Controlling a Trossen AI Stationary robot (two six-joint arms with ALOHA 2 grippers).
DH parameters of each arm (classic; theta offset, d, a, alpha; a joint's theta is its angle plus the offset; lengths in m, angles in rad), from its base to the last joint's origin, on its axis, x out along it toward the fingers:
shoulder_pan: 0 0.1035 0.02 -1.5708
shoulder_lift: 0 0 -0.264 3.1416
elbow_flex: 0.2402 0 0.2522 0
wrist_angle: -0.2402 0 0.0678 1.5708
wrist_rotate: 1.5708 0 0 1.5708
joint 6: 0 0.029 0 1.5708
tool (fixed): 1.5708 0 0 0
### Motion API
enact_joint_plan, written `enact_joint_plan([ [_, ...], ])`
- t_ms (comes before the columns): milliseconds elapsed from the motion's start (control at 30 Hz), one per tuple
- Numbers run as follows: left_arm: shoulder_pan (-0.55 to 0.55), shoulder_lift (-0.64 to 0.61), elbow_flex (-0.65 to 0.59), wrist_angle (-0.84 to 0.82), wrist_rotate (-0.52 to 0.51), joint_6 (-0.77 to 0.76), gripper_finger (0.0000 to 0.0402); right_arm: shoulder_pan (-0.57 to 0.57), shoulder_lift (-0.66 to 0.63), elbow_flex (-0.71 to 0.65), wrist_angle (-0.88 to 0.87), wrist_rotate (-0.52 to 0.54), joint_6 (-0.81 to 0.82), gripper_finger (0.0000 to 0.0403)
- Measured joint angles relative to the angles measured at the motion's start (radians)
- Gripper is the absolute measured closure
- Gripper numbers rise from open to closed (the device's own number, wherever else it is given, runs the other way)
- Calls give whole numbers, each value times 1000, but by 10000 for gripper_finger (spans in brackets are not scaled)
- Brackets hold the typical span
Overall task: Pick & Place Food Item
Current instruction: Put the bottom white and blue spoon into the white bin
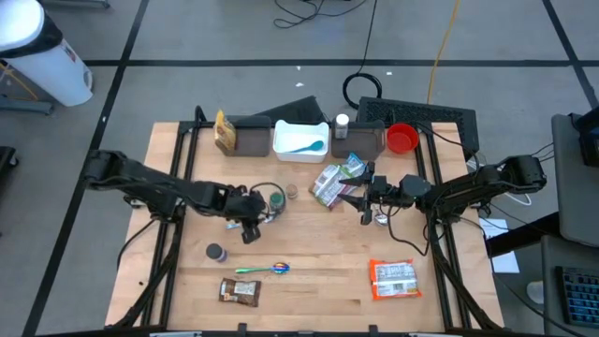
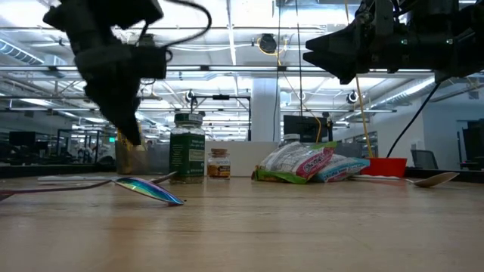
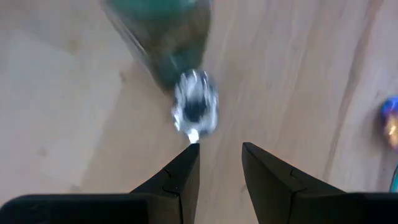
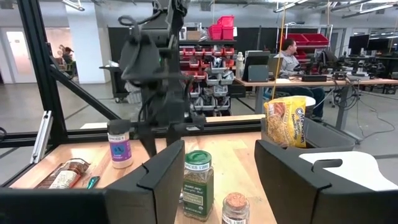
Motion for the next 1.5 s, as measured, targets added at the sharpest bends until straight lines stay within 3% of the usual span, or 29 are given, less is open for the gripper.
enact_joint_plan([
  [200, 1, 74, 0, -25, 36, 1, 272, 0, 0, 0, -4, 0, 0, 212],
  [467, 55, 81, 0, -92, 71, -34, 269, 0, 0, 0, -4, 0, 0, 215],
  [800, 93, 81, 0, -101, 106, 9, 181, 0, 0, 0, -4, 0, 0, 214],
  [933, 89, 81, 0, -127, 106, 27, 163, 0, 0, 0, -4, 0, 0, 214],
  [1500, 81, 181, 5, -131, 113, 46, 185, 0, 0, 0, -12, 0, 0, 212],
])
